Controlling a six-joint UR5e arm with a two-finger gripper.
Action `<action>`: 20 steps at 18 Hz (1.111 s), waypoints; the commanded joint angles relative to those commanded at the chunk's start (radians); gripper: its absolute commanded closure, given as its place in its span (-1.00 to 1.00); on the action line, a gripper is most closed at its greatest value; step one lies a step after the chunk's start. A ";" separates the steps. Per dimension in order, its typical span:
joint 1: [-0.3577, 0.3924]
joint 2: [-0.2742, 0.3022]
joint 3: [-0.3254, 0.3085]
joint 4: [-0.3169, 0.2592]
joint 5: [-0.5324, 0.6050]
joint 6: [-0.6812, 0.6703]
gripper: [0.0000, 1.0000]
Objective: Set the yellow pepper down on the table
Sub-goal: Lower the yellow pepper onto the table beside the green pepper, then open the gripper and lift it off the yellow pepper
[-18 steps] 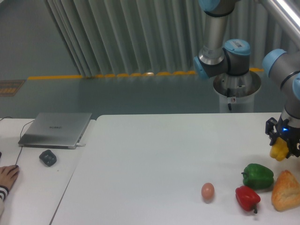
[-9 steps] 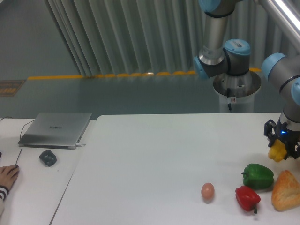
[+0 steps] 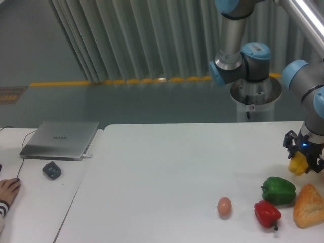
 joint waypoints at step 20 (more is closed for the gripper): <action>-0.032 0.040 0.096 0.109 0.031 0.040 -1.00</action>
